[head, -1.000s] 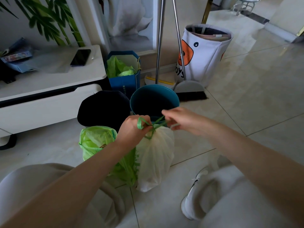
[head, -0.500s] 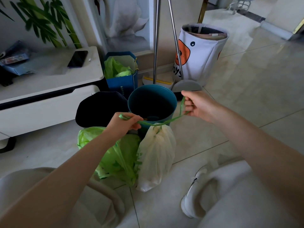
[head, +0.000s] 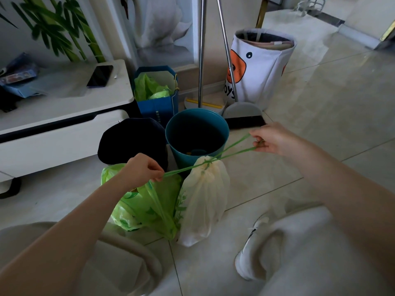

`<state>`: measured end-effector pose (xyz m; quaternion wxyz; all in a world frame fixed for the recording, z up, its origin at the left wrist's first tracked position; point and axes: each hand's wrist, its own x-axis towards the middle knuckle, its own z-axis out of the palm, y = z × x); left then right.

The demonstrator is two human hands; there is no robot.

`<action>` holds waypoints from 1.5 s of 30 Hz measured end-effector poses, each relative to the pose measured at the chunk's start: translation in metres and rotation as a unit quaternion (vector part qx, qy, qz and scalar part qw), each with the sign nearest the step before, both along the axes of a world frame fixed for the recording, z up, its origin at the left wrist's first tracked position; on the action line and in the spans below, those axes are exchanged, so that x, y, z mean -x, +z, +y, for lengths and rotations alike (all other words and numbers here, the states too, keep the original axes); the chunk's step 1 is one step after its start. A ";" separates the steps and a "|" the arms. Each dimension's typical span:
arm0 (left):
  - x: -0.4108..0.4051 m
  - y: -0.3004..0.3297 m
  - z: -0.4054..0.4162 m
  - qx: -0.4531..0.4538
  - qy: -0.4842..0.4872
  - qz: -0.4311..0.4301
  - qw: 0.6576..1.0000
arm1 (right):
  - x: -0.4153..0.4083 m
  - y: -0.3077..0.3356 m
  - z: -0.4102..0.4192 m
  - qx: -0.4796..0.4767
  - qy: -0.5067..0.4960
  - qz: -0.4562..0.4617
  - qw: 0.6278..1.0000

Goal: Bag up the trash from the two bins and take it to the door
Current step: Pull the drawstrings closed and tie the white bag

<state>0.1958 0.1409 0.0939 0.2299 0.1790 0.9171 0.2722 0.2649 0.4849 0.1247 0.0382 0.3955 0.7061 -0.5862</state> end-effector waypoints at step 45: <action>-0.008 -0.029 -0.028 0.017 0.078 0.046 0.996 | 0.005 -0.002 -0.038 -0.616 0.215 0.029 0.757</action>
